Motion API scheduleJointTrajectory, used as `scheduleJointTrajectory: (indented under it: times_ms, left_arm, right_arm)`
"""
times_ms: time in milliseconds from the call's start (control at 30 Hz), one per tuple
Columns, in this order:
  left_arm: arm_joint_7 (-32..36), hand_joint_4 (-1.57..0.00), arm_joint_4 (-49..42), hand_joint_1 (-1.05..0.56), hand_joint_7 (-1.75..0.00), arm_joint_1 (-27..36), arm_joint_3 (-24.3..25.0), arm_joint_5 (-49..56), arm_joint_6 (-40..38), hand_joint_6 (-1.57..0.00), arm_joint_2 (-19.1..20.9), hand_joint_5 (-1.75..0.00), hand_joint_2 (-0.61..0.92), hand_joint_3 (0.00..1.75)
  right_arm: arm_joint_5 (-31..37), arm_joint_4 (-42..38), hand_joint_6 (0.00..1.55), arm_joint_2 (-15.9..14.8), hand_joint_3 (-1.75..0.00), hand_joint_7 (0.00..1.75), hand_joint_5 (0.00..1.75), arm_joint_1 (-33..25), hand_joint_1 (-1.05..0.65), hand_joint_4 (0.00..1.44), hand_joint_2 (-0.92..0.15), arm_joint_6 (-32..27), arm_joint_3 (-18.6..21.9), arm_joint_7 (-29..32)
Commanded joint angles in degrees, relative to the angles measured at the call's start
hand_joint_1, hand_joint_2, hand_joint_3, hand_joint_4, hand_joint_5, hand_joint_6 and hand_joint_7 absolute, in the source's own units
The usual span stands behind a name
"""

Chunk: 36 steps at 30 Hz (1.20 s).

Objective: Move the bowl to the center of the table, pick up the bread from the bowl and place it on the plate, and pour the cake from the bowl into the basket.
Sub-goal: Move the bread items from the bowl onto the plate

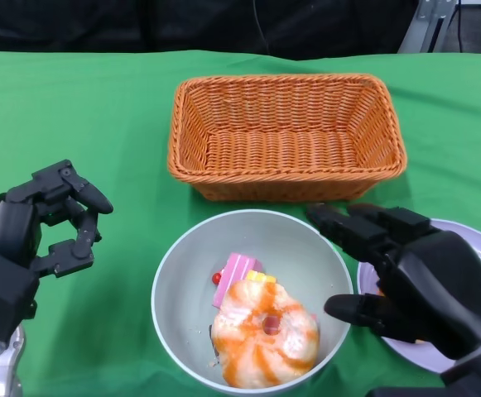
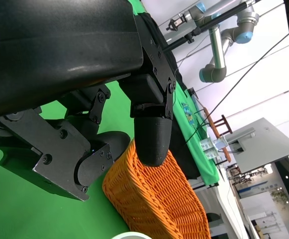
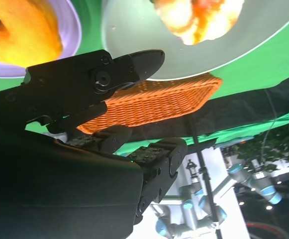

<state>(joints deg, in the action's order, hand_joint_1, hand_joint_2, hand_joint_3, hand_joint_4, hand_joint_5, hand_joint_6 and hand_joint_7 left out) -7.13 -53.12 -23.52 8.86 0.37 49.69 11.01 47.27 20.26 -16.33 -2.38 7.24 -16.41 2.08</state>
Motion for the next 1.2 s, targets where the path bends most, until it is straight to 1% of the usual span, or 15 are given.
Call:
scheduleJointTrajectory:
  times_ms: [33,100,200,333,400,533,700,800,1033,1200]
  left_arm:
    - [0.9,-0.81,-0.5,0.0,-1.36,0.1,-0.2,0.3,0.8,-0.8,0.4,-1.57,0.54,1.14]
    - [0.8,-0.82,-0.6,-0.01,-1.36,0.1,-0.2,0.2,1.0,-0.8,0.3,-1.57,0.54,1.14]
    - [1.0,-0.82,-0.6,-0.01,-1.36,0.1,-0.5,0.5,1.1,-0.8,0.3,-1.56,0.54,1.14]
    - [2.0,-0.81,-0.5,-0.02,-1.37,0.4,-1.1,1.4,1.5,-0.8,0.3,-1.56,0.55,1.13]
    - [2.8,-0.81,-0.4,-0.03,-1.37,0.5,-1.3,2.0,1.5,-0.8,0.2,-1.56,0.55,1.12]
    - [3.6,-0.81,-0.4,-0.02,-1.38,0.6,-1.8,2.5,1.8,-0.79,0.2,-1.56,0.56,1.1]
    - [3.8,-0.8,-0.4,-0.02,-1.36,0.6,-2.0,2.4,1.6,-0.79,0.1,-1.57,0.56,1.1]
    - [4.3,-0.8,-0.5,-0.02,-1.36,0.7,-2.2,2.8,1.9,-0.8,-0.1,-1.57,0.56,1.09]
    - [5.0,-0.81,-0.3,-0.03,-1.36,0.8,-2.5,3.2,1.8,-0.8,-0.2,-1.55,0.56,1.1]
    - [5.5,-0.82,0.4,-0.02,-1.36,1.0,-2.5,3.6,1.6,-0.81,-0.3,-1.56,0.56,1.09]
  right_arm:
    - [0.0,2.6,0.46,0.2,-0.01,0.02,0.09,1.6,-0.56,0.53,-0.91,-1.8,-1.2,-5.0]
    - [-0.3,4.2,0.47,0.5,-0.01,0.02,0.08,2.6,-0.57,0.53,-0.92,-3.7,-2.1,-9.6]
    - [-0.9,4.7,0.51,1.2,0.0,0.03,0.09,3.2,-0.58,0.56,-0.91,-4.9,-3.0,-12.4]
    - [-2.8,4.0,0.5,0.3,-0.01,0.01,0.07,5.4,-0.58,0.56,-0.92,-4.7,-3.9,-17.5]
    - [-3.7,3.4,0.51,-0.1,-0.01,0.01,0.06,6.4,-0.59,0.56,-0.92,-4.5,-4.1,-19.1]
    - [-4.7,2.2,0.53,-0.5,0.0,0.01,0.05,7.9,-0.59,0.56,-0.9,-4.3,-4.4,-20.9]
    - [-5.0,0.1,0.54,-0.5,0.0,0.01,0.04,9.3,-0.61,0.57,-0.89,-3.2,-5.1,-21.2]
    - [-4.4,-0.6,0.53,-0.6,0.0,0.0,0.03,10.1,-0.61,0.56,-0.9,-3.2,-5.9,-21.9]
    - [-2.2,-2.5,0.54,-0.3,0.0,0.0,0.02,11.5,-0.61,0.55,-0.9,-3.2,-7.9,-21.4]
    - [-0.7,-3.0,0.51,-0.2,0.0,0.0,0.0,12.6,-0.63,0.49,-0.91,-4.8,-8.8,-23.5]
